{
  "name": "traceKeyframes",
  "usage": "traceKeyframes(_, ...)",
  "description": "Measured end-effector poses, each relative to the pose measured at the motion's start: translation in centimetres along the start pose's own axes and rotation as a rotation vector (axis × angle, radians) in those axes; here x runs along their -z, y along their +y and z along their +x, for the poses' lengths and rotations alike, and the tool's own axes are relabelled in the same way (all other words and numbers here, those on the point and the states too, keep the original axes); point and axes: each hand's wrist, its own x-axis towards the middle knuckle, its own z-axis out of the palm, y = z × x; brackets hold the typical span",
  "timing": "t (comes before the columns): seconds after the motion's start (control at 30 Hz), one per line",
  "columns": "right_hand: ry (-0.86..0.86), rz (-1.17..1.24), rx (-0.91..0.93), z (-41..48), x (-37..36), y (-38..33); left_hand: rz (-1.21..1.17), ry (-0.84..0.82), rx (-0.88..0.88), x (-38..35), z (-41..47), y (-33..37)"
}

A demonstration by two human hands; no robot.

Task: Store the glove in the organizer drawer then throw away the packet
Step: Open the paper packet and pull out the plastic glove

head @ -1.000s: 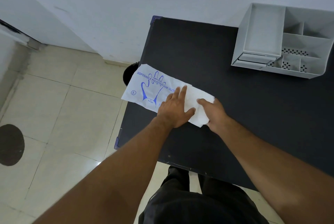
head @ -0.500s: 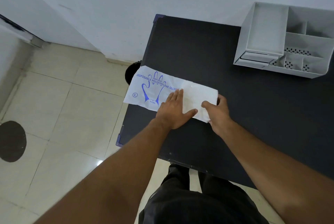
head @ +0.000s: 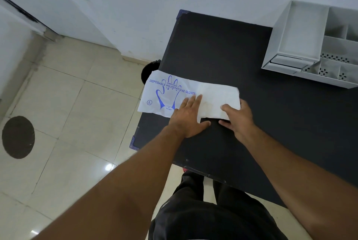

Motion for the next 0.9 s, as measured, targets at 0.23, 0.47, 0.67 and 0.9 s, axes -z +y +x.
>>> traceKeyframes(0.23, -0.043, -0.059, -0.027, 0.6, 0.5, -0.3, 0.055, -0.015, -0.011, 0.5, -0.4, -0.5)
traceKeyframes(0.47, -0.065, -0.132, -0.016, 0.5, 0.8, -0.7, 0.106, -0.077, -0.009, 0.8, -0.1, -0.3)
traceKeyframes(0.67, -0.003, -0.262, 0.040, 0.6, 1.2, -0.2, 0.084, -0.071, -0.020, 0.8, 0.1, -0.5)
traceKeyframes(0.9, 0.015, -0.236, 0.055, 0.9, 1.3, 0.0, 0.067, -0.021, -0.081, 0.8, 0.0, -1.2)
